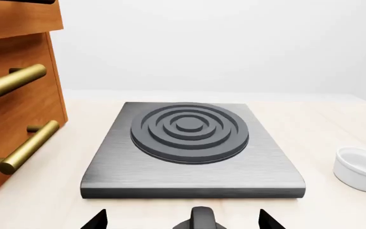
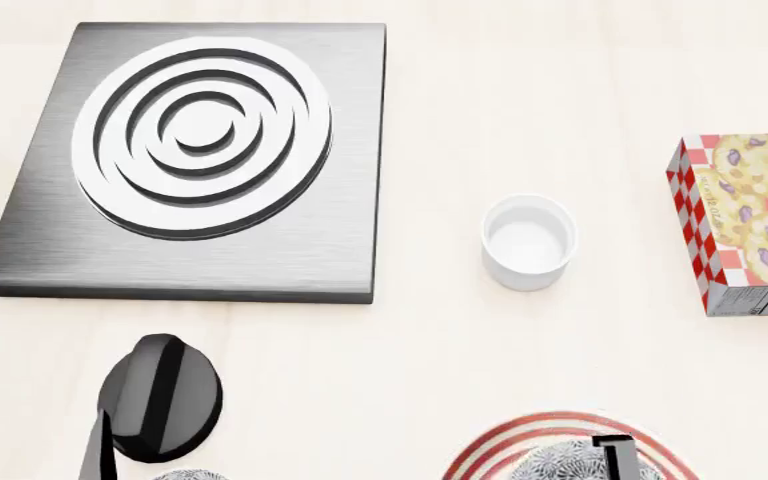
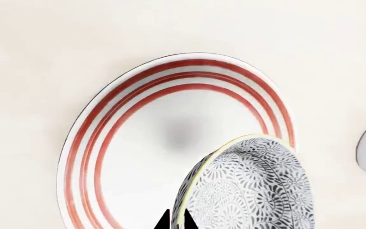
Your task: Pick the akita bowl on the ramekin and place it on the plate.
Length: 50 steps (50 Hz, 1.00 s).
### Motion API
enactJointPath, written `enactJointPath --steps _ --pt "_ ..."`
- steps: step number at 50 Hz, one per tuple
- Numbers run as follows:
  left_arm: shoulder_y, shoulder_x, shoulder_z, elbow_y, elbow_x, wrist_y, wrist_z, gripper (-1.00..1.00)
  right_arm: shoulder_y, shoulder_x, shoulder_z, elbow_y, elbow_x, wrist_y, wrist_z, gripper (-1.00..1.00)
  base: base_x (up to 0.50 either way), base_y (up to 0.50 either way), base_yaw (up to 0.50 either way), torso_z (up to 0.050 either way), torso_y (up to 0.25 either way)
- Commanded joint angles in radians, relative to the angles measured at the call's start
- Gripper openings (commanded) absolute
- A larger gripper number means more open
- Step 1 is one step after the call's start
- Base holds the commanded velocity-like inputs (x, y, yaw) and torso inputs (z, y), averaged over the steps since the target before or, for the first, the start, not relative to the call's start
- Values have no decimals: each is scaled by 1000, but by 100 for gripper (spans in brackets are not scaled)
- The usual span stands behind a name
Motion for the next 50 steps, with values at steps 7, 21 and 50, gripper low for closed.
enactJointPath --steps 7,21,50 --pt "0 -5 2 -2 -5 4 -3 100 -83 3 -9 22 -7 -46 83 -100 0 0 0 0 0" --pt "-3 -8 7 -3 -5 3 -8 100 -108 40 -24 21 -8 -59 115 -100 0 0 0 0 1" --pt "-2 -15 15 -2 -7 10 -14 100 -127 31 -20 62 -33 -64 196 -100 0 0 0 0 0"
